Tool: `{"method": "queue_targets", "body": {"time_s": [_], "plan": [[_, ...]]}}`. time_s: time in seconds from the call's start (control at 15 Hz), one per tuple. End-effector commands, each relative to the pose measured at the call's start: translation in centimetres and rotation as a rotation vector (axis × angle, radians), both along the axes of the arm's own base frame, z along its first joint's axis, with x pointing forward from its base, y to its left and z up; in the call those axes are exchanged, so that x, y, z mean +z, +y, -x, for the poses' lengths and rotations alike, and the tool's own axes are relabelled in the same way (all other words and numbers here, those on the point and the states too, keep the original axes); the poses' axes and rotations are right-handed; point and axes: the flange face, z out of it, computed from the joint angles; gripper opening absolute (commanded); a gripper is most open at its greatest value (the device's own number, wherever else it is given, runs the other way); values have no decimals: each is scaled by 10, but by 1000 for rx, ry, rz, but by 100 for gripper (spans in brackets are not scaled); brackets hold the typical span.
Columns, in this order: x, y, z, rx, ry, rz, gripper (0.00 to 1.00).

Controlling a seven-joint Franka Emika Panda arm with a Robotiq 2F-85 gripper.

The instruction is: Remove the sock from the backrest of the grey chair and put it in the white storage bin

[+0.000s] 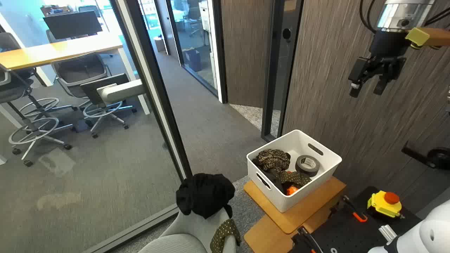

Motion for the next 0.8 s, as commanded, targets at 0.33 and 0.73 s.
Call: {"method": "queue_targets", "body": {"time_s": [0.33,0.73], "plan": [[9,-1,1,-2,-18,4,100],[-17,38,-31,125,39,-2,100]]}}
